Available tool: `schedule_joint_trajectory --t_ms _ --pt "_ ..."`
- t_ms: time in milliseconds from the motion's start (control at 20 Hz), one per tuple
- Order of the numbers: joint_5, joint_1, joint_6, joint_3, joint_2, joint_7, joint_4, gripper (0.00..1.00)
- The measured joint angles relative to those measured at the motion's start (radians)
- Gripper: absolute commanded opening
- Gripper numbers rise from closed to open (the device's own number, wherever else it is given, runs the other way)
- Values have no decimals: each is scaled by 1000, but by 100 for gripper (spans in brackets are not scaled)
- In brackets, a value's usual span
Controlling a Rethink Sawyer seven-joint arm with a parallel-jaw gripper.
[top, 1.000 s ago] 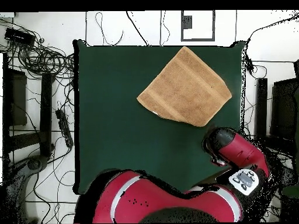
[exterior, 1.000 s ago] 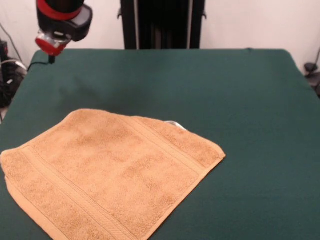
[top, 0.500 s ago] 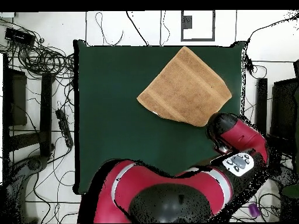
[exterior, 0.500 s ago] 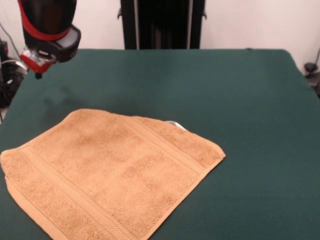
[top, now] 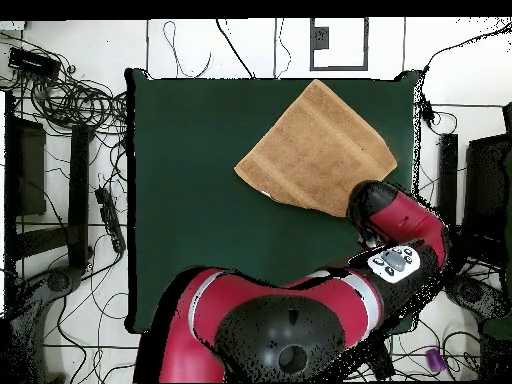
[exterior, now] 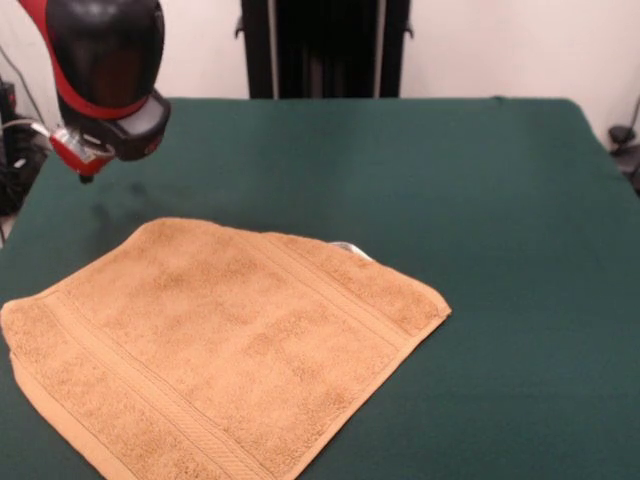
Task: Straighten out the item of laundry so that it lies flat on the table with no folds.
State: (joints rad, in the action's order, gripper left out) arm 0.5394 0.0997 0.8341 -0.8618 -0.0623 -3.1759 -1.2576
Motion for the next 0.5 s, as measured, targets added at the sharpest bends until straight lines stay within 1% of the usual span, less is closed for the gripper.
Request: schedule_joint_trajectory --t_ms 150,500 --pt "13 2 24 -13 -30 -41 35 100" --pt "37 4 56 -34 -76 -97 95 100"
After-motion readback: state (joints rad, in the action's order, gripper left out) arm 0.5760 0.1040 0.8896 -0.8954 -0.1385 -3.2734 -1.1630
